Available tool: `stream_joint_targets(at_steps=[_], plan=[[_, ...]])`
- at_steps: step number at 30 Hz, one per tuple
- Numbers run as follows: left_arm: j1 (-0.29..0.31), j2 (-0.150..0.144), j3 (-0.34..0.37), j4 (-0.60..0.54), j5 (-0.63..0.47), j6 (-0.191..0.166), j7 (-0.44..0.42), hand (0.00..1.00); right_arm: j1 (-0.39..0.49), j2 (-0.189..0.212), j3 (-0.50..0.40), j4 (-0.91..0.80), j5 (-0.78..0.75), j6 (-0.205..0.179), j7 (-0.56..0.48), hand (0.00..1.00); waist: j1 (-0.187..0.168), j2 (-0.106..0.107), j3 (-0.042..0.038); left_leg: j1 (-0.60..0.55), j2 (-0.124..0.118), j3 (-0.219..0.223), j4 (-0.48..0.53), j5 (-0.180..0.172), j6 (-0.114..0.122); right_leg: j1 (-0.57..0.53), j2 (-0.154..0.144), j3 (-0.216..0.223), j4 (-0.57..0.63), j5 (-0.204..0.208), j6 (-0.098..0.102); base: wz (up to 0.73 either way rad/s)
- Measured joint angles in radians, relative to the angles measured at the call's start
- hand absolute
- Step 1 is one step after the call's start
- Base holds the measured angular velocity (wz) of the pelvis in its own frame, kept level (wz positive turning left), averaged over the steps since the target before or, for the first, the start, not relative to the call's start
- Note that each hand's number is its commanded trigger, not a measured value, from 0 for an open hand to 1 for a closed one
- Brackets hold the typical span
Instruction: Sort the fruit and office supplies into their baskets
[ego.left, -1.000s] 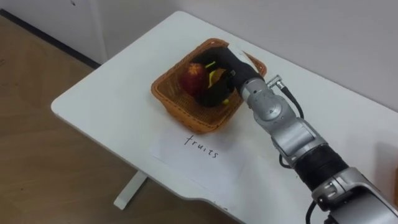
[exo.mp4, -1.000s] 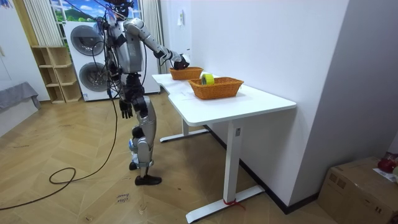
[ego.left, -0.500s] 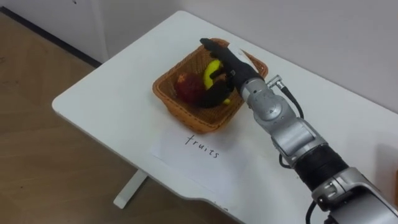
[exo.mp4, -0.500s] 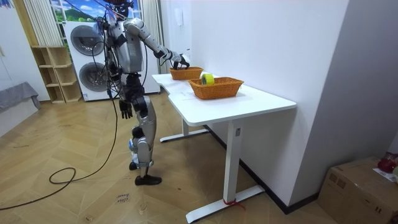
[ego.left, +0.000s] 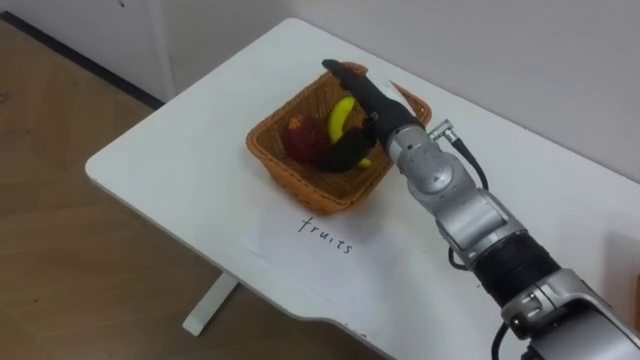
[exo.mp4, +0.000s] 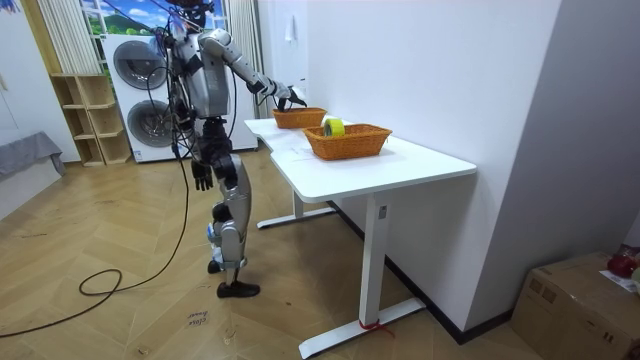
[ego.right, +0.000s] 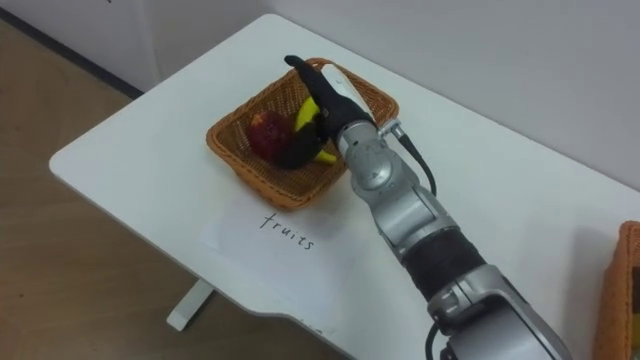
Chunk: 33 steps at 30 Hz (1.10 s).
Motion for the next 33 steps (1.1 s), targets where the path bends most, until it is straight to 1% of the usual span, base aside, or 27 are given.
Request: stream_joint_targets(at_steps=[11,13,15,17,18,20,21,23,26,27,29,30,31,32,33], plan=[[0.001,0.0,0.0,0.0,0.0,0.0,0.0,0.0,0.0,-0.002,-0.004,0.0,-0.015,-0.001,-0.011,0.0,-0.013,0.0,-0.0006,-0.002,0.0,-0.002,0.001,0.0,0.0,0.0,0.0,0.0,0.0,0.0,0.0,0.0],[0.003,0.0,0.0,-0.002,0.0,0.0,0.0,0.0,0.0,-0.004,-0.014,-0.005,-0.013,-0.001,-0.011,0.0,-0.017,-0.002,-0.0023,-0.003,-0.001,-0.001,0.002,0.0,0.0,0.0,0.0,0.005,0.0,0.0,0.0,0.0],[0.003,-0.001,0.001,-0.004,0.001,-0.001,0.0,0.0,0.0,-0.005,-0.05,-0.03,-0.013,-0.002,-0.012,0.0,-0.025,0.001,-0.0017,-0.002,-0.001,-0.001,0.003,0.0,0.0,0.0,0.0,0.006,0.0,0.0,0.0,0.0],[0.001,-0.001,0.003,-0.003,0.001,-0.002,0.0,0.0,0.0,-0.012,-0.071,-0.052,-0.006,-0.011,-0.02,0.0,-0.035,0.002,-0.0017,0.003,0.0,-0.001,0.003,0.0,0.0,0.002,0.0,0.009,0.0,0.0,0.0,0.0],[0.001,-0.001,0.009,-0.001,0.001,-0.002,0.0,0.0,0.0,-0.014,-0.087,-0.054,0.003,-0.021,-0.024,0.0,-0.044,0.003,-0.002,0.004,0.0,-0.001,0.003,0.0,0.0,0.005,0.0,0.01,0.0,0.0,0.0,0.0],[0.0,-0.001,0.018,0.001,0.001,-0.002,0.002,0.0,0.0,-0.033,-0.092,-0.054,0.013,-0.027,-0.042,0.0,-0.049,0.005,-0.0023,0.007,0.0,0.001,0.003,0.0,0.0,0.008,0.0,0.012,0.0,0.0,0.0,-0.02],[-0.001,-0.001,0.023,0.001,0.001,-0.004,0.003,0.0,0.0,-0.049,-0.093,-0.055,0.028,-0.027,-0.043,0.0,-0.051,0.007,-0.0024,0.011,0.0,0.008,0.002,0.0,0.0,0.008,0.0,0.016,0.0,0.0,0.0,-0.15],[0.0,-0.003,0.034,0.0,0.001,-0.004,0.002,0.0,0.0,-0.061,-0.099,-0.057,0.042,-0.029,-0.044,0.0,-0.056,0.011,-0.0028,0.015,0.001,0.023,0.0,0.0,0.0,0.008,0.002,0.032,-0.001,0.0,0.0,-0.17],[0.0,-0.003,0.042,-0.001,0.002,-0.005,0.002,0.0,0.0,-0.075,-0.14,-0.071,0.045,-0.031,-0.046,0.0,-0.08,0.012,-0.0061,0.015,0.001,0.03,0.0,0.0,0.0,0.002,0.003,0.055,0.001,0.0,0.0,-0.11],[0.001,-0.003,0.042,-0.001,0.002,-0.005,0.002,0.0,0.001,-0.078,-0.16,-0.087,0.045,-0.031,-0.048,0.0,-0.096,0.015,-0.0066,0.015,0.001,0.032,0.001,0.0,0.0,0.0,0.005,0.069,0.001,0.0,0.0,-0.11],[0.0,-0.003,0.042,-0.003,0.001,-0.004,0.002,0.0,0.001,-0.096,-0.172,-0.126,0.049,-0.031,-0.051,0.0,-0.112,0.018,-0.0084,0.019,0.003,0.049,-0.001,0.0,0.0,-0.002,0.007,0.083,0.001,0.0,-0.001,-0.16],[0.0,-0.003,0.044,-0.003,0.002,-0.004,0.002,0.0,0.002,-0.112,-0.173,-0.154,0.049,-0.031,-0.051,0.0,-0.124,0.022,-0.0109,0.022,0.004,0.055,-0.002,0.0,0.0,-0.002,0.008,0.099,0.001,0.0,-0.001,-0.15],[-0.005,-0.002,0.048,-0.003,0.001,-0.004,0.002,0.0,0.01,-0.132,-0.177,-0.184,0.052,-0.031,-0.051,0.0,-0.145,0.025,-0.015,0.023,0.004,0.057,-0.002,0.0,0.0,-0.002,0.008,0.1,0.001,0.001,-0.001,-0.06],[-0.012,-0.002,0.061,-0.003,0.0,-0.005,0.002,0.0,0.022,-0.14,-0.199,-0.214,0.053,-0.032,-0.052,0.0,-0.162,0.026,-0.0172,0.024,0.004,0.058,-0.003,0.0,0.0,-0.001,0.008,0.098,0.002,0.001,-0.001,0.0],[-0.015,0.0,0.063,-0.003,0.0,-0.005,0.002,0.0,0.027,-0.143,-0.208,-0.221,0.053,-0.032,-0.055,0.0,-0.168,0.026,-0.0185,0.025,0.004,0.061,-0.003,0.0,0.0,-0.001,0.008,0.099,0.002,0.001,-0.001,-0.06]])
